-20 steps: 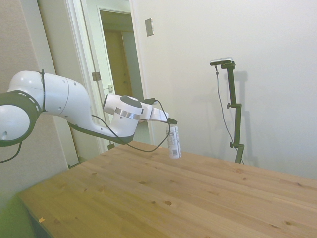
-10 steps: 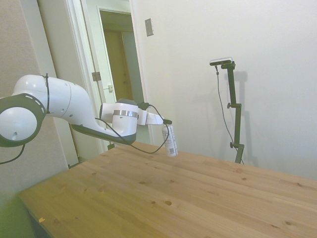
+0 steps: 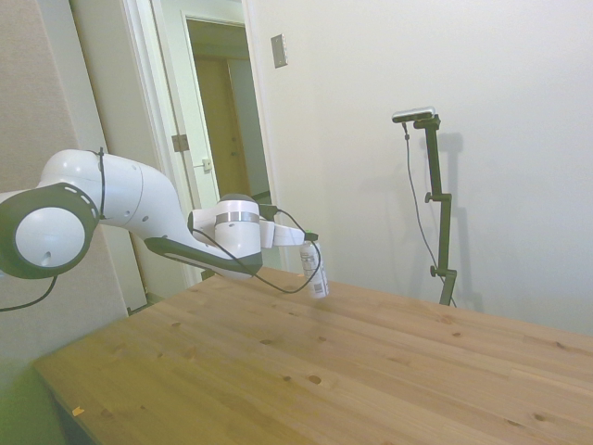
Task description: Stand the water bottle
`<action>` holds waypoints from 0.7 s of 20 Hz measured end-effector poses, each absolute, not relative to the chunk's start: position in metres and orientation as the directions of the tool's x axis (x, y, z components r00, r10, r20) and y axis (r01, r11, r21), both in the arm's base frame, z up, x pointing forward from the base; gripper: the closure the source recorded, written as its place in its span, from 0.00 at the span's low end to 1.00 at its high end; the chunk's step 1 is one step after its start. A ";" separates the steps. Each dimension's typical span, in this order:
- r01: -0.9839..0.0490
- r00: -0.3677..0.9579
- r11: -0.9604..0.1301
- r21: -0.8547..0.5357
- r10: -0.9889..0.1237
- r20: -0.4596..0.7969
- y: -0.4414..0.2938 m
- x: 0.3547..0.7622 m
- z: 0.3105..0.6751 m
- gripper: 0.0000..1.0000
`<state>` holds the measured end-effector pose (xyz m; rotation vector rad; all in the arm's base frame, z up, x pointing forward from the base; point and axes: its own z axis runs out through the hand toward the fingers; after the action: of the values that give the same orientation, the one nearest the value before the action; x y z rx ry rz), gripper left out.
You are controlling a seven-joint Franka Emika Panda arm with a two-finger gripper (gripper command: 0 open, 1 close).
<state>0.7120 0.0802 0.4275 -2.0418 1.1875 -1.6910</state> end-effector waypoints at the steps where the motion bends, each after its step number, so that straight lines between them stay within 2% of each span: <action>1: -0.429 0.007 -0.646 -0.632 -0.702 0.712 0.080 0.712 0.426 1.00; 14: -0.435 0.018 -0.639 -0.634 -0.710 0.704 0.073 0.711 0.420 1.00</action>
<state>0.7114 0.0729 0.4201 -2.0544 1.1897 -1.6663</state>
